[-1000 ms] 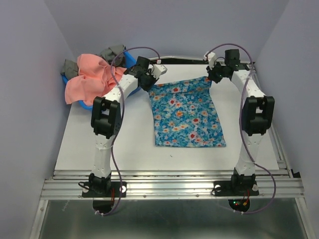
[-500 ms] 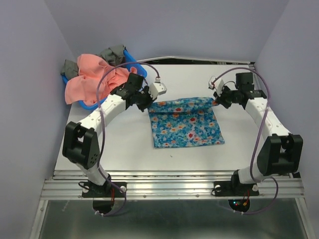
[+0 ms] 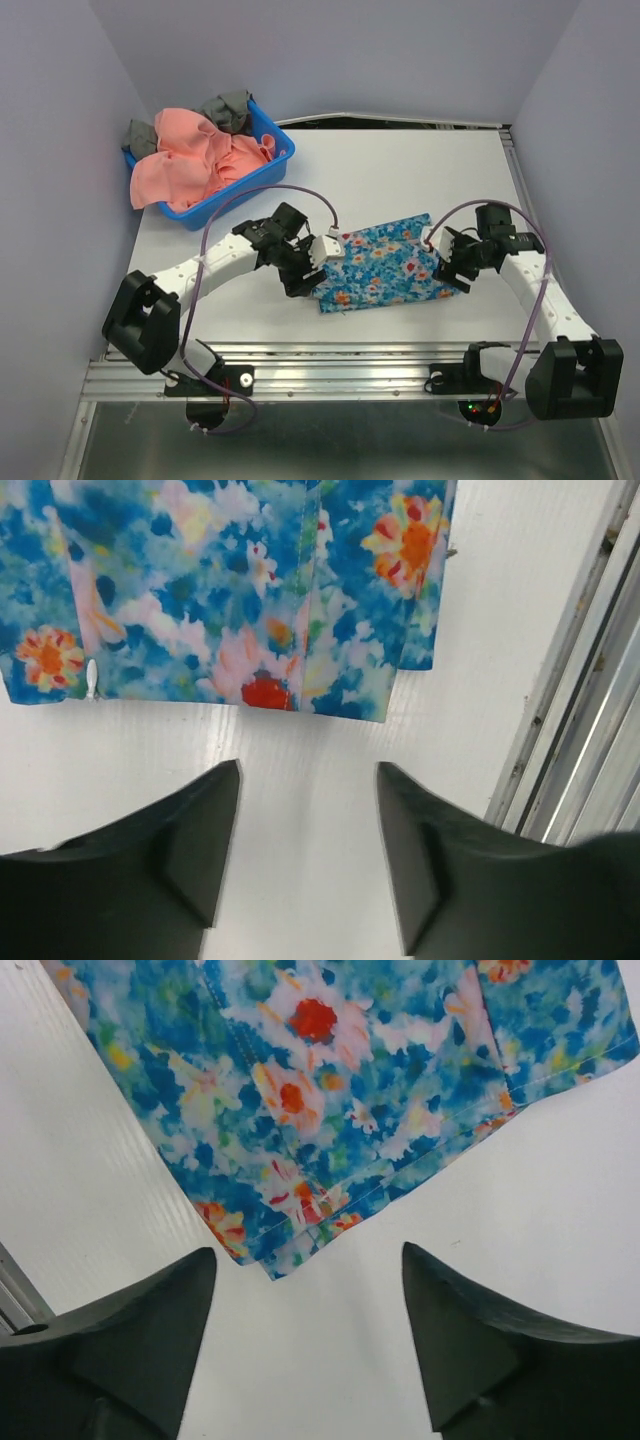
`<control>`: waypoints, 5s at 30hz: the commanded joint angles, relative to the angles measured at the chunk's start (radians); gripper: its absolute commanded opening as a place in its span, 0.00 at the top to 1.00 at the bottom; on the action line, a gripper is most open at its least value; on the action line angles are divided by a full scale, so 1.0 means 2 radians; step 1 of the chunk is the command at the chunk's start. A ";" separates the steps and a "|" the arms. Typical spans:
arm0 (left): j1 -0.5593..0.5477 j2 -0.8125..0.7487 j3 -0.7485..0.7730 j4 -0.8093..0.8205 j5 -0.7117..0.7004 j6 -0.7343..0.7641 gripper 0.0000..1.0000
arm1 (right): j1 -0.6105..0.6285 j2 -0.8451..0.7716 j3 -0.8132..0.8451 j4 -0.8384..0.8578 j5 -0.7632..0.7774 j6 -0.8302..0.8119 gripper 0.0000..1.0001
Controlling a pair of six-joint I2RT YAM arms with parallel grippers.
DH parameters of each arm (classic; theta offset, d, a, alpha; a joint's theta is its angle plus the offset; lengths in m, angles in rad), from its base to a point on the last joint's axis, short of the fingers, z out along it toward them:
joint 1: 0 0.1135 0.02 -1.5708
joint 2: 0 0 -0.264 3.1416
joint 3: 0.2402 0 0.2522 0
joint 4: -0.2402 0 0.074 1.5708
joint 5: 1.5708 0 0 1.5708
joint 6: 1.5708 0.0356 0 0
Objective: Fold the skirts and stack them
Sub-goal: Fold the skirt
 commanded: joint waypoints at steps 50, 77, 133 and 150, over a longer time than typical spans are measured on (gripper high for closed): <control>-0.055 0.023 0.021 0.036 0.005 0.077 0.27 | -0.005 0.024 -0.084 0.084 0.008 -0.229 0.99; -0.091 0.057 0.055 0.010 -0.011 0.036 1.00 | -0.005 0.078 0.027 0.112 0.016 -0.172 0.99; -0.082 0.095 0.090 0.070 0.024 -0.088 0.43 | -0.058 0.383 0.244 -0.072 0.025 0.298 0.29; -0.159 0.153 0.069 0.092 -0.054 -0.075 0.53 | -0.058 0.412 0.184 -0.039 -0.063 0.405 0.50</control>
